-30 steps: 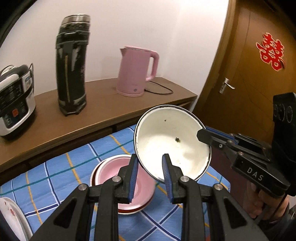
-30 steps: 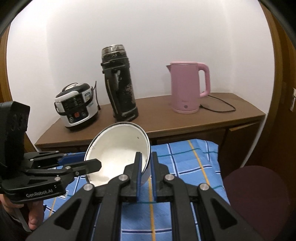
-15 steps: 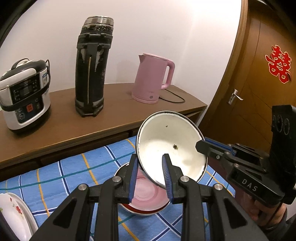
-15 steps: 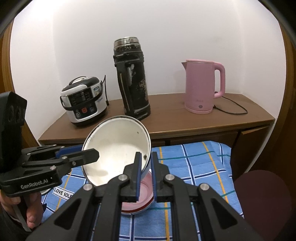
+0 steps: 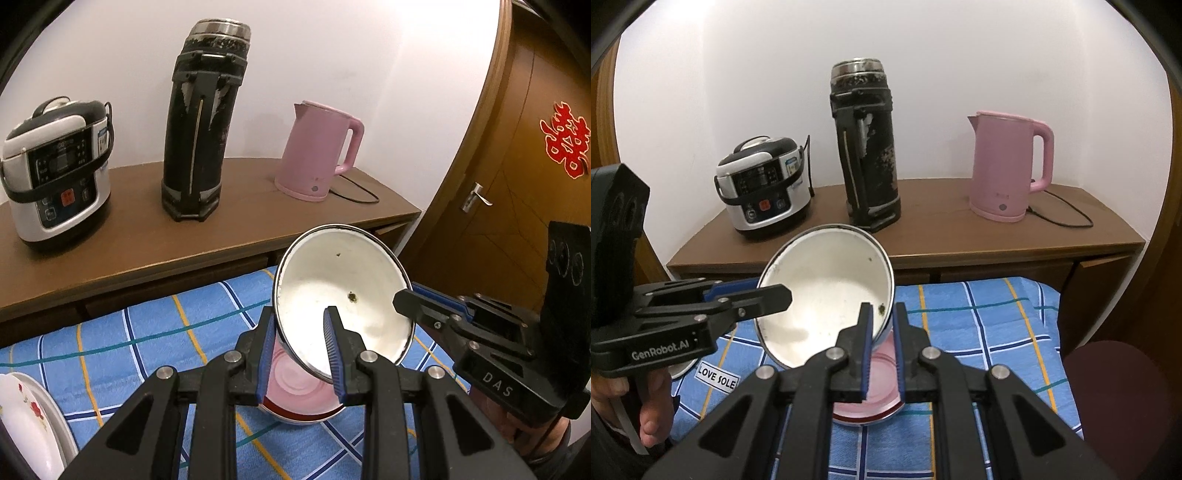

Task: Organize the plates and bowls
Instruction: 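Lift the white enamel bowl and carry it over the pink bowl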

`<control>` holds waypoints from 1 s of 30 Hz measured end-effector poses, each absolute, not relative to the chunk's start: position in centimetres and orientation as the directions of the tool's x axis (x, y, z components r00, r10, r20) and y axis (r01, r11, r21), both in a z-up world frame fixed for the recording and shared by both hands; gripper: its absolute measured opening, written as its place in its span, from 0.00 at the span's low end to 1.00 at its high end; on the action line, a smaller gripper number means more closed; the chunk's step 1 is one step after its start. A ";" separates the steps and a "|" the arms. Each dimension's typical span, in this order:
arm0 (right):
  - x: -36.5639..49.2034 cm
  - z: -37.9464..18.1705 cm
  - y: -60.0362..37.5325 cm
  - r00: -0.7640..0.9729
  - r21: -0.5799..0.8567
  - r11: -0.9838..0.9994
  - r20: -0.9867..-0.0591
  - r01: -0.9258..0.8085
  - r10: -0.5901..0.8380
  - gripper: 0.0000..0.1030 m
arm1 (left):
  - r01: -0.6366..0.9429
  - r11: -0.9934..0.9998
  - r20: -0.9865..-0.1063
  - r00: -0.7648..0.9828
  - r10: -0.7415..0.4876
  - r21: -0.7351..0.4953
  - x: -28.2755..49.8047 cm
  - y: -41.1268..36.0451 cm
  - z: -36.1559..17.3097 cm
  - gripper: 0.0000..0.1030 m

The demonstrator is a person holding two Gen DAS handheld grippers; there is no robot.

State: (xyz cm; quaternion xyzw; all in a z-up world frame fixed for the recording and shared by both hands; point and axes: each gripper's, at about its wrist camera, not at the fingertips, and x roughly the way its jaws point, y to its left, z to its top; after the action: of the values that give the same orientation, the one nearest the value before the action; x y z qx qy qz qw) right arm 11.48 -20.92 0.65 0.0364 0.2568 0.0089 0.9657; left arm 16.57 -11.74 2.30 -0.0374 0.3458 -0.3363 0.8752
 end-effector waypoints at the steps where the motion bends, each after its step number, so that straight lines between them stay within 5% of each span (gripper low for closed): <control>1: 11.6 0.6 -20.9 0.866 0.073 0.997 -0.499 0.003 0.034 0.10 | 0.562 0.770 -0.582 0.530 -0.616 -0.303 16.7 -11.7 2.2 0.28; 30: 13.0 -2.4 -21.8 0.808 0.063 0.998 -0.589 0.021 0.020 0.10 | 0.545 0.775 -0.679 0.439 -0.589 -0.321 18.0 -13.0 -0.8 0.28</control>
State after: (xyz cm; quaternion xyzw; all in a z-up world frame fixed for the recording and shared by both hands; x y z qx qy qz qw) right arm 13.01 -21.79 -2.37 0.0333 0.3097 -0.0001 0.9503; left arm 18.02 -13.04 -0.84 -0.0271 0.4110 -0.3344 0.8477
